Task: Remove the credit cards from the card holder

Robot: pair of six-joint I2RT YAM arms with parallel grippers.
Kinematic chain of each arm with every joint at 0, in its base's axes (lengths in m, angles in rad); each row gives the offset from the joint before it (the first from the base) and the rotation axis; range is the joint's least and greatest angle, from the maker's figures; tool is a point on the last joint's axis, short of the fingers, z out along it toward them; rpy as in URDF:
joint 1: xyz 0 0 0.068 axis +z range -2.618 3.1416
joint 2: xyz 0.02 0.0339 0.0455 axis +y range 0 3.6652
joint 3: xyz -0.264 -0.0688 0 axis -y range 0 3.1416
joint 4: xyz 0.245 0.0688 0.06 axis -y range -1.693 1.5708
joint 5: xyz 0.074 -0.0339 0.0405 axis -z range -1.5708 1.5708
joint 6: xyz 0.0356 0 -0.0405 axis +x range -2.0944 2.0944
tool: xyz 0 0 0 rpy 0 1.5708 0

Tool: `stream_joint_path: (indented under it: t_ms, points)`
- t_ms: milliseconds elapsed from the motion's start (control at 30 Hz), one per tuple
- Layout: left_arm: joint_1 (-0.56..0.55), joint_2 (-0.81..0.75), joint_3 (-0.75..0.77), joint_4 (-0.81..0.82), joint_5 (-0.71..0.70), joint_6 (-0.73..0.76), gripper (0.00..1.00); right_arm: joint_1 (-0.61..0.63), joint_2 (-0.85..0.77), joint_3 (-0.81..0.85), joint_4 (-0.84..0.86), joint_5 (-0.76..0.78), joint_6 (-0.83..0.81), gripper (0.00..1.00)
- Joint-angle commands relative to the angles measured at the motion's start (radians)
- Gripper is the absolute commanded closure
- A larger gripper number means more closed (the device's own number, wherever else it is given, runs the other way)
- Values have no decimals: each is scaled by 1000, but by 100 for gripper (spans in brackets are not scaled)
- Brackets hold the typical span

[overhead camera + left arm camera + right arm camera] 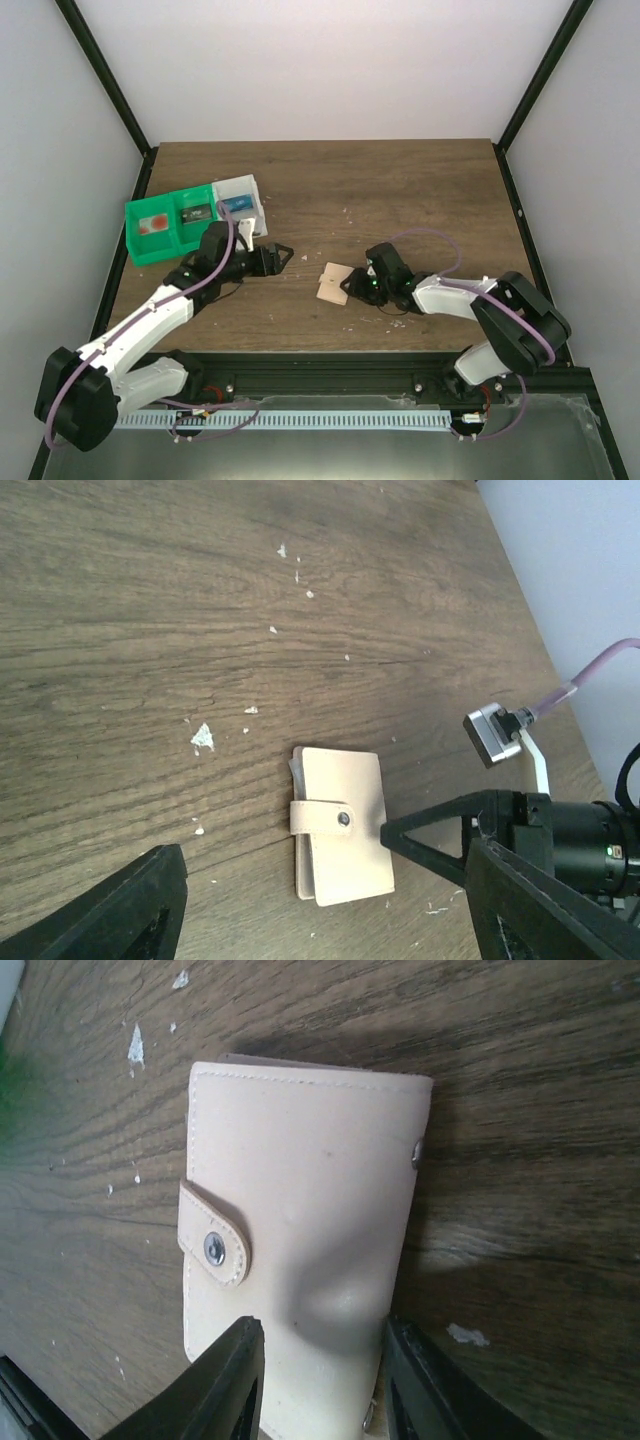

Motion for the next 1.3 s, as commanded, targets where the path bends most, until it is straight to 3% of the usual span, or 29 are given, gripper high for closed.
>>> stream_joint_path:
  t_ms: [0,200,400,600,800,1000,1267]
  points:
    - [-2,12,-4,2,42,15,23,6,44,-5,76,5,54,65]
    - [-4,15,-19,17,45,3,26,3,91,-5,121,-11,51,69]
    - [-12,54,-13,37,72,-17,30,-10,76,-26,167,-35,35,88]
    - [-22,76,-25,55,73,-36,33,-11,16,-36,181,-65,17,99]
    - [-37,122,-11,107,99,-69,33,-11,-69,-45,194,-104,-6,100]
    - [-56,180,17,156,210,-87,35,-9,-97,-39,239,-187,0,100]
    - [-158,322,94,96,216,-25,36,-9,-143,-24,283,-239,-1,100]
